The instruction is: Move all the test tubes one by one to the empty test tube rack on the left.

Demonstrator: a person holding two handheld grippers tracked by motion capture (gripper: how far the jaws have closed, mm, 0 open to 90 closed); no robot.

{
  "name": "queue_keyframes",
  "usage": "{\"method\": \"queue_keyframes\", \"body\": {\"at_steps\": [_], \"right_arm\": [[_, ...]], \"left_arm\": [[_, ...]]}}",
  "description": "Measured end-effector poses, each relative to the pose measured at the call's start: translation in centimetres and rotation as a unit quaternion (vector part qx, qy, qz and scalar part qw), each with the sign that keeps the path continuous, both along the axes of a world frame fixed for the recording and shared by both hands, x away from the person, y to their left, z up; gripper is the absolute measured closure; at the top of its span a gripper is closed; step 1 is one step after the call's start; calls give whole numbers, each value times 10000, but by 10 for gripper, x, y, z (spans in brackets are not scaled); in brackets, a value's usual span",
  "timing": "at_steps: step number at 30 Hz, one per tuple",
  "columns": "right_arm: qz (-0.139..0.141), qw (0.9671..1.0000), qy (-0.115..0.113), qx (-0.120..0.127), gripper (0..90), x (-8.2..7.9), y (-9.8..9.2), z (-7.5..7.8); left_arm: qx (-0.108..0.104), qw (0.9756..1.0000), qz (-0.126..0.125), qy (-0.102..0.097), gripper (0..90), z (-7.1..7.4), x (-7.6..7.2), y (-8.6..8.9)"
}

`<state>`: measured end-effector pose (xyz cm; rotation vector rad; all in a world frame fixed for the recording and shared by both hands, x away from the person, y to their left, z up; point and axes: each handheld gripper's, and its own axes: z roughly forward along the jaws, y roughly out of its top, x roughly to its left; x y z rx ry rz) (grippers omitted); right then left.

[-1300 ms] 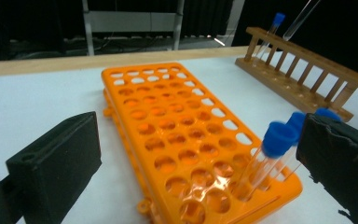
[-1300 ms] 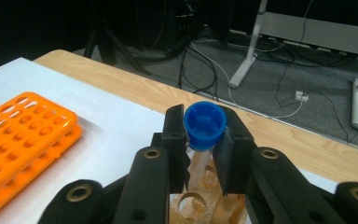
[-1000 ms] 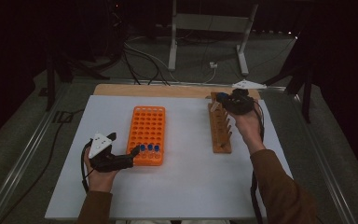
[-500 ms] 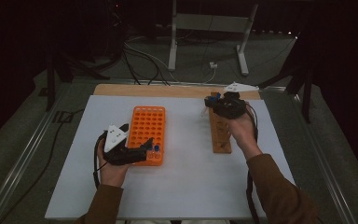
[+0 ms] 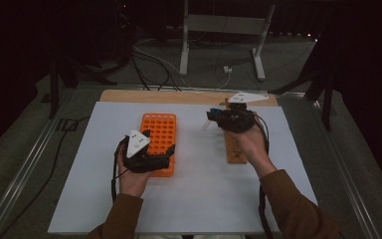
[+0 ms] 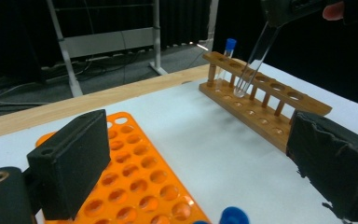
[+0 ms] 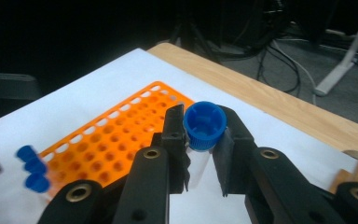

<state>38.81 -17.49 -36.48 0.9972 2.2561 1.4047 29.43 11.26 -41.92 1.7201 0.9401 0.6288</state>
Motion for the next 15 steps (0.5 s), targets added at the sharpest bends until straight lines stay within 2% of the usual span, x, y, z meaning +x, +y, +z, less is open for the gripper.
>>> {"method": "queue_keyframes", "body": {"at_steps": [11,15], "right_arm": [[388,9992,37,20,764,-16,19,5],[507,9987,65,32,764,-22,26,7]], "left_arm": [[10,9999,-142,-52,92,4,1,-17],[59,9997,-230,-21,135,5,2,-25]]}}
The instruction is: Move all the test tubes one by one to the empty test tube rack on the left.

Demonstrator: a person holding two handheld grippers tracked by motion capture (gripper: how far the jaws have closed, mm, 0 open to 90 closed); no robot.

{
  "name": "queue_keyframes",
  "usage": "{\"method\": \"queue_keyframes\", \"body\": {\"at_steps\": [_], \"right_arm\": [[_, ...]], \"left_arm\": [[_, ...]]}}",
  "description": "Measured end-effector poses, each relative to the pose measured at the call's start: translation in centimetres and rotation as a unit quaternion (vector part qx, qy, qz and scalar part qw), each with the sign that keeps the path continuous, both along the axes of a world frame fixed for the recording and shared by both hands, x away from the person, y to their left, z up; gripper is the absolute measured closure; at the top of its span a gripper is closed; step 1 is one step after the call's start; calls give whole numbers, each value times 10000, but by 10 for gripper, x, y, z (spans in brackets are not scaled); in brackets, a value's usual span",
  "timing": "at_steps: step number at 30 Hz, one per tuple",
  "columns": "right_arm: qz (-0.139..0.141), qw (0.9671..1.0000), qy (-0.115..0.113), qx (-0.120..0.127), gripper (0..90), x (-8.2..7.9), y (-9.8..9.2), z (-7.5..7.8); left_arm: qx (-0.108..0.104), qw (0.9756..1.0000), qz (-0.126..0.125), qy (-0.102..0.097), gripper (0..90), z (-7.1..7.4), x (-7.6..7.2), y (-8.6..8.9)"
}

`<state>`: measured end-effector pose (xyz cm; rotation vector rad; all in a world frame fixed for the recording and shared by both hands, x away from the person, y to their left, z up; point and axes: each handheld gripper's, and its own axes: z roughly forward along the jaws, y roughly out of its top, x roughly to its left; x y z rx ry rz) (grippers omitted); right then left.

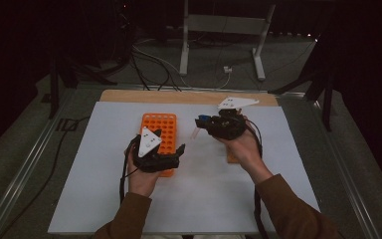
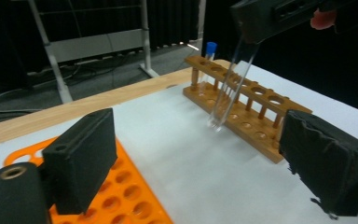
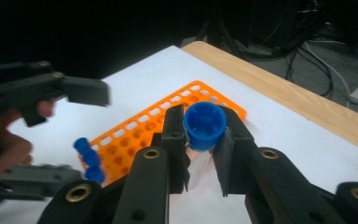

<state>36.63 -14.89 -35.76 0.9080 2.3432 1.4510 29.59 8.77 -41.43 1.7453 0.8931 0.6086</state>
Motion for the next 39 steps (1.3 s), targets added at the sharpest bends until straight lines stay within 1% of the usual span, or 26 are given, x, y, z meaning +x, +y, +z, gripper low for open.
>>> {"method": "queue_keyframes", "body": {"at_steps": [4,6,8,11,14,16,20,22,23,27,31,32,36,39], "right_arm": [[136,9999,15,-21,763,-5,8,1],[212,9998,28,-26,764,-8,12,1],[306,9995,42,-35,763,-12,17,2],[416,9991,74,-29,763,-17,23,2],[509,9987,74,-15,763,-20,27,3],[548,9985,63,-29,764,-21,29,3],[577,9983,102,-50,764,-21,31,2],[580,9982,141,-30,764,-21,31,1],[581,9982,151,-12,763,-21,31,0],[573,9982,192,14,763,-20,31,-1],[565,9982,172,41,752,-20,30,-1],[549,9983,162,66,724,-20,29,-1],[520,9981,196,247,539,-19,24,0],[444,9983,201,304,423,-18,20,1]], "left_arm": [[23,10000,-22,20,167,1,2,-8],[26,10000,2,-14,189,2,2,-12],[31,10000,13,-73,234,4,2,-16],[31,9999,5,-117,335,5,2,-19],[25,9999,-55,-133,464,5,2,-21],[-10,9998,-94,-179,541,5,1,-22],[-58,9994,-184,-275,655,6,-1,-22],[-60,9994,-242,-260,722,6,-1,-22],[-34,9994,-248,-251,740,6,0,-22],[-17,9992,-297,-258,761,5,-1,-23],[-37,9991,-326,-266,777,4,-1,-24],[-30,9992,-313,-248,780,4,0,-25],[-71,9994,-275,-185,781,3,2,-23],[-74,9996,-231,-160,782,3,3,-21]]}}
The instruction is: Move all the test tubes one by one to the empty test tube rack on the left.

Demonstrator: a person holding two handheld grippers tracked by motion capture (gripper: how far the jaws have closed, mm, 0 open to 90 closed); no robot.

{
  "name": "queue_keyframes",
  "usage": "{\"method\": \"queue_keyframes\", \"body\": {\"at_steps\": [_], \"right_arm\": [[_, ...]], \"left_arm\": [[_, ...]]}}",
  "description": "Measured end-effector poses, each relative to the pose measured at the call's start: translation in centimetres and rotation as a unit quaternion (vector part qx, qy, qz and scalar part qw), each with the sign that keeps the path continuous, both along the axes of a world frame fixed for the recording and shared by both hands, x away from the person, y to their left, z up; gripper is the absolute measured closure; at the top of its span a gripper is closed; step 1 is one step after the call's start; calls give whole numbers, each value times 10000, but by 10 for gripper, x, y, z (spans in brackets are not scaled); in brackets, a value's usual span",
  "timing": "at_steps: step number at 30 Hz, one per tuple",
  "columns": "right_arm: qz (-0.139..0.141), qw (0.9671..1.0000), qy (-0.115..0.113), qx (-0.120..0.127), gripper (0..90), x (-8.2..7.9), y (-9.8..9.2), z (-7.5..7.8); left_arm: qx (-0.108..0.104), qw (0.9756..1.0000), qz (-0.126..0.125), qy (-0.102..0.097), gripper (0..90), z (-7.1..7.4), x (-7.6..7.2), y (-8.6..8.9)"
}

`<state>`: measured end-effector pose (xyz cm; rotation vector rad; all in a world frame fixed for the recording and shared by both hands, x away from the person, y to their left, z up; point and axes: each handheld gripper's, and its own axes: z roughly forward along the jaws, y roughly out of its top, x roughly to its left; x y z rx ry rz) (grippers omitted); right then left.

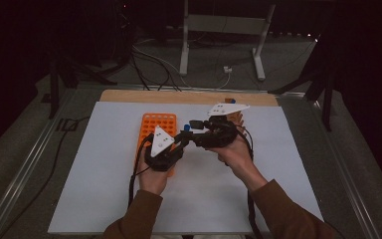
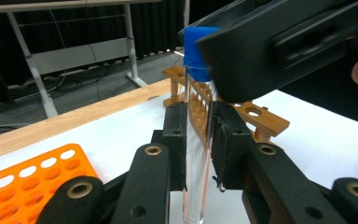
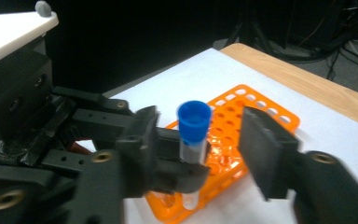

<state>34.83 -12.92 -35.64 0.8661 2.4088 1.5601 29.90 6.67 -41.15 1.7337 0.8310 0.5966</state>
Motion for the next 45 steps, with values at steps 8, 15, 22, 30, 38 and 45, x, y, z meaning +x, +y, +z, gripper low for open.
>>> {"method": "queue_keyframes", "body": {"at_steps": [8,15,22,30,38,45], "right_arm": [[-258,9995,-156,-24,192,0,-10,0],[-468,9987,-185,-31,115,3,-24,-5],[-768,9969,-153,52,22,9,-42,-14],[-1113,9927,-462,-99,3,6,-57,-21],[-1378,9893,-466,-65,3,6,-75,-32],[-1538,9871,-451,24,3,4,-90,-39]], "left_arm": [[-92,9999,88,58,782,0,2,7],[-208,9996,189,93,782,1,3,18],[-303,9990,304,87,782,3,4,32],[-435,9982,394,116,782,5,4,46],[-521,9976,431,143,781,5,5,59],[-525,9973,504,138,781,3,3,70]]}}
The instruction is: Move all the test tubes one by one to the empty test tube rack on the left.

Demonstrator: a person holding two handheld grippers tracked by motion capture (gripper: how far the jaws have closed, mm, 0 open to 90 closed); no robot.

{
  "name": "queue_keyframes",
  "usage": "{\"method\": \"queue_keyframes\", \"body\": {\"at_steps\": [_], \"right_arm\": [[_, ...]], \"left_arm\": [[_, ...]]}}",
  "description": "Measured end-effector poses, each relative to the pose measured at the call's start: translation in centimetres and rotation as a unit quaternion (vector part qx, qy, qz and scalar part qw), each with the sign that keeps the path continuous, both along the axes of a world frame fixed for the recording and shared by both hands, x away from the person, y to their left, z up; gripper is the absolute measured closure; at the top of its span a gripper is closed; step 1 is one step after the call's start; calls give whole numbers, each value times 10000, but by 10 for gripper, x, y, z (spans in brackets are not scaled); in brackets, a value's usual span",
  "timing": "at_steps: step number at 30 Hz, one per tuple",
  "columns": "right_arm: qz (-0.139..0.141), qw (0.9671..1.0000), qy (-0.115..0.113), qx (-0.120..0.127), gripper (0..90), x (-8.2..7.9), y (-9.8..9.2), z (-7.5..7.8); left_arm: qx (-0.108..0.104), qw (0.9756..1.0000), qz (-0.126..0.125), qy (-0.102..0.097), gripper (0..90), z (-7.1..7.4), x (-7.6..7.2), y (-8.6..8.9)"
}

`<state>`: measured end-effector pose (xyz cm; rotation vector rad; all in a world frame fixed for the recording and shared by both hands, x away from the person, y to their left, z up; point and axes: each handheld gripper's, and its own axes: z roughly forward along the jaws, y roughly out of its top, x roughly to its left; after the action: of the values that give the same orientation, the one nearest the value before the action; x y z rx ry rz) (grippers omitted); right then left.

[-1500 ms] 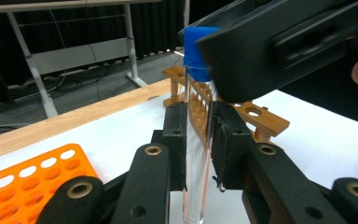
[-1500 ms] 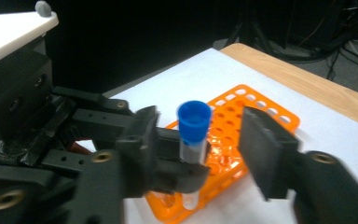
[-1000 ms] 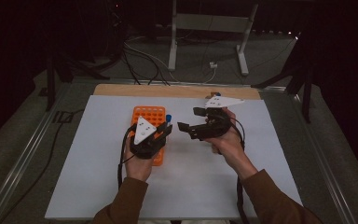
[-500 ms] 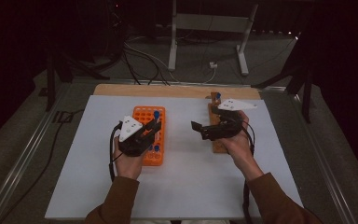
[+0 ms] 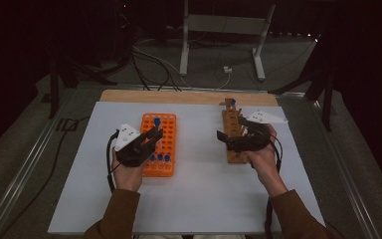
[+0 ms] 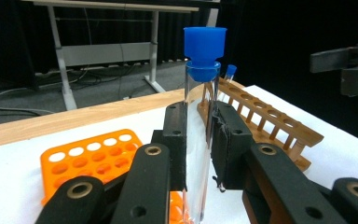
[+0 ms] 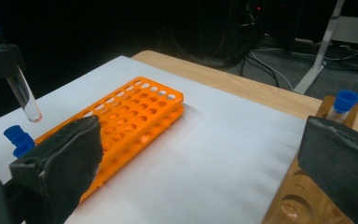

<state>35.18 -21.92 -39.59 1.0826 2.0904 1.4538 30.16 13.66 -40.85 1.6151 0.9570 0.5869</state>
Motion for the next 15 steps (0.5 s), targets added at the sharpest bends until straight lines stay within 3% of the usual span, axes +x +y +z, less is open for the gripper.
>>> {"method": "queue_keyframes", "body": {"at_steps": [15], "right_arm": [[-139,9997,-75,-179,3,-7,-18,-10]], "left_arm": [[-34,9997,228,47,780,-11,-8,20]]}}
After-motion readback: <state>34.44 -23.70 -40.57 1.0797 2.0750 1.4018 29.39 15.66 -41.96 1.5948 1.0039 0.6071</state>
